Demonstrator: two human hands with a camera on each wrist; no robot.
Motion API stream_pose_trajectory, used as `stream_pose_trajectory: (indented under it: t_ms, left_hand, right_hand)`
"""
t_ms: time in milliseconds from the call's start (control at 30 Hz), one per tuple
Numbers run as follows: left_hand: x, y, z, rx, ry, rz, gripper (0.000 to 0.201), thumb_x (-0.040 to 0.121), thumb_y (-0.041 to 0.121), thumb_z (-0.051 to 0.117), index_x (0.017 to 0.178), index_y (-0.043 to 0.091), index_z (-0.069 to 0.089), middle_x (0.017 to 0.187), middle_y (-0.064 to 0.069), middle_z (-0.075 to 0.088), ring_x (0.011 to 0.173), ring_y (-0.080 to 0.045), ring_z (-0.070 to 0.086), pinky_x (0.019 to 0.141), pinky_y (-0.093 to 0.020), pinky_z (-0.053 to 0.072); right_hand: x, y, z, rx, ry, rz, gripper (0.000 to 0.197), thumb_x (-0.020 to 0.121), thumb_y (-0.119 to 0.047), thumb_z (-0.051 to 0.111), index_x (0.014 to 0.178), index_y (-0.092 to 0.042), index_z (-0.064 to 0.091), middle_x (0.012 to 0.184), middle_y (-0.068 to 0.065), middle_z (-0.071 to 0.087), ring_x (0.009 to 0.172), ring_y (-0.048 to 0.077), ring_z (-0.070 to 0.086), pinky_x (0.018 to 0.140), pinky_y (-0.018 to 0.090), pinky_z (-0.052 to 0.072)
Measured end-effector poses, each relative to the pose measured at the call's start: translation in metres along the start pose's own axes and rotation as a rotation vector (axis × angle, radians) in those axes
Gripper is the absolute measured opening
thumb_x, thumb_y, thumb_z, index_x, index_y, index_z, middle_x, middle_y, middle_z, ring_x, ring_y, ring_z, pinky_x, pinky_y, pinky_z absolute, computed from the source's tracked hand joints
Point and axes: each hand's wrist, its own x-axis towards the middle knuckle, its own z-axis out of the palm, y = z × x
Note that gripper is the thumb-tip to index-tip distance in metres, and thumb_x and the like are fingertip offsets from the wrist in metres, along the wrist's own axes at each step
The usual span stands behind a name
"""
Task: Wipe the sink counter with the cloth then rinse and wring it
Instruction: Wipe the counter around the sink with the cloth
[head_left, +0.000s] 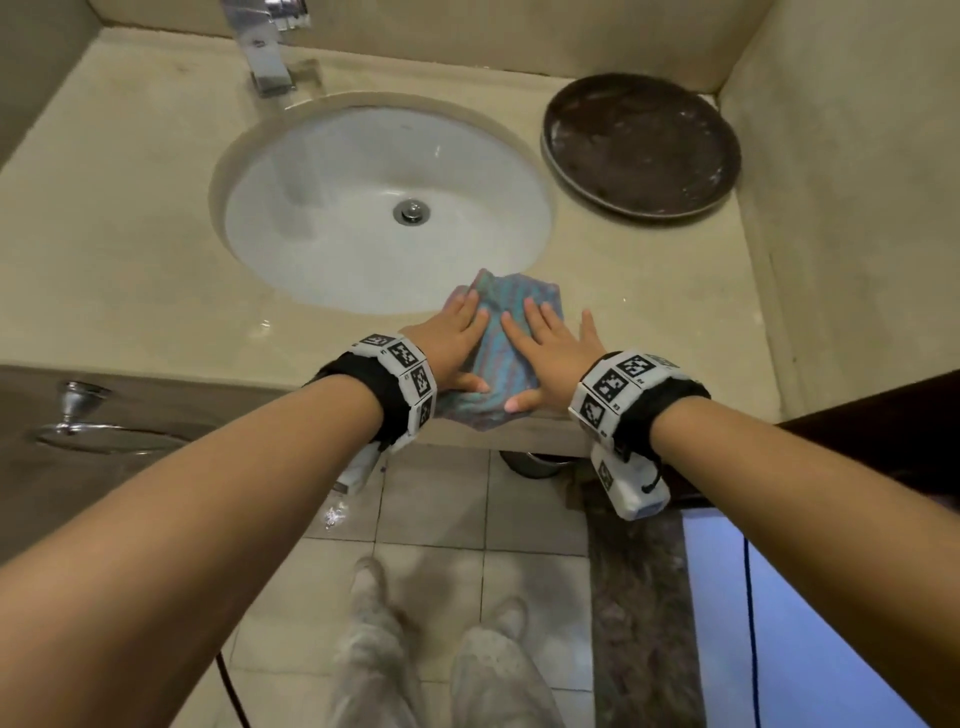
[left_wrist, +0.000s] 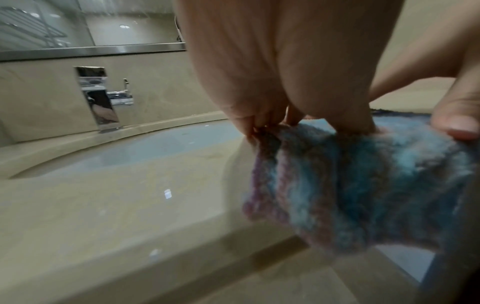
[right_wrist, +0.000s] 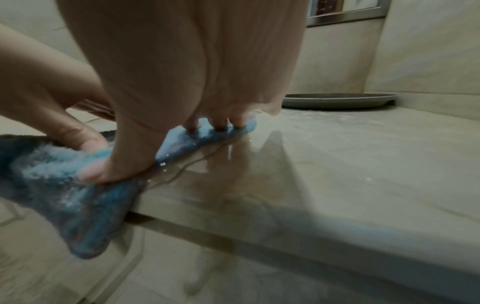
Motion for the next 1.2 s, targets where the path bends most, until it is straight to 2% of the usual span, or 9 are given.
stream_pose_trajectory:
  t_ms: [300, 533, 667, 833, 1033, 1200]
  left_hand:
    - [0.051, 0.069, -0.018, 0.018, -0.033, 0.058, 0.097, 0.088, 0.043, 0.055, 0.148, 0.0, -0.008, 0.155, -0.023, -0.016, 0.145, -0.034, -0.012, 0.119, -0.036, -0.002]
    - [0.103, 0.112, -0.041, 0.066, -0.044, 0.167, 0.097, 0.089, 0.043, 0.055, 0.147, -0.002, -0.008, 0.154, -0.024, -0.016, 0.145, -0.034, -0.012, 0.119, -0.035, -0.002]
    - [0.135, 0.129, -0.057, 0.124, -0.063, 0.24, 0.098, 0.088, 0.045, 0.055, 0.148, 0.001, -0.009, 0.155, -0.022, -0.015, 0.146, -0.032, -0.011, 0.12, -0.036, 0.003]
    - [0.172, 0.136, -0.077, 0.195, -0.063, 0.357, 0.097, 0.088, 0.047, 0.054, 0.149, 0.002, -0.006, 0.156, -0.021, -0.012, 0.147, -0.03, -0.007, 0.12, -0.037, 0.01]
    - [0.206, 0.125, -0.098, 0.272, -0.059, 0.506, 0.093, 0.087, 0.051, 0.052, 0.15, 0.005, 0.0, 0.158, -0.016, -0.004, 0.148, -0.026, 0.002, 0.121, -0.033, 0.011]
    - [0.217, 0.114, -0.103, 0.333, -0.047, 0.57, 0.102, 0.082, 0.059, 0.054, 0.149, 0.005, 0.0, 0.158, -0.017, -0.003, 0.148, -0.027, 0.006, 0.12, -0.033, 0.011]
  right_hand:
    - [-0.028, 0.071, 0.015, 0.057, -0.006, 0.154, 0.105, 0.077, -0.072, 0.047, 0.148, -0.029, -0.018, 0.157, 0.013, -0.021, 0.146, 0.032, -0.013, 0.115, 0.055, -0.006]
    - [-0.038, 0.122, 0.014, 0.084, -0.019, 0.316, 0.107, 0.076, -0.074, 0.045, 0.148, -0.025, -0.017, 0.157, 0.016, -0.018, 0.147, 0.033, -0.008, 0.116, 0.053, -0.003]
    - [-0.039, 0.149, 0.008, 0.096, -0.051, 0.407, 0.108, 0.077, -0.074, 0.045, 0.148, -0.023, -0.018, 0.157, 0.018, -0.015, 0.148, 0.03, -0.006, 0.117, 0.051, -0.004]
    - [-0.028, 0.173, -0.005, 0.035, -0.102, 0.481, 0.114, 0.074, -0.077, 0.044, 0.148, -0.017, -0.019, 0.157, 0.021, -0.012, 0.148, 0.029, -0.004, 0.117, 0.054, -0.009]
    - [-0.012, 0.192, -0.021, -0.015, -0.165, 0.537, 0.121, 0.071, -0.078, 0.049, 0.148, -0.014, -0.019, 0.157, 0.022, -0.009, 0.148, 0.028, -0.003, 0.115, 0.052, -0.013]
    - [-0.003, 0.201, -0.029, -0.068, -0.172, 0.554, 0.124, 0.068, -0.079, 0.05, 0.148, -0.014, -0.018, 0.157, 0.021, -0.008, 0.148, 0.026, -0.004, 0.115, 0.049, -0.014]
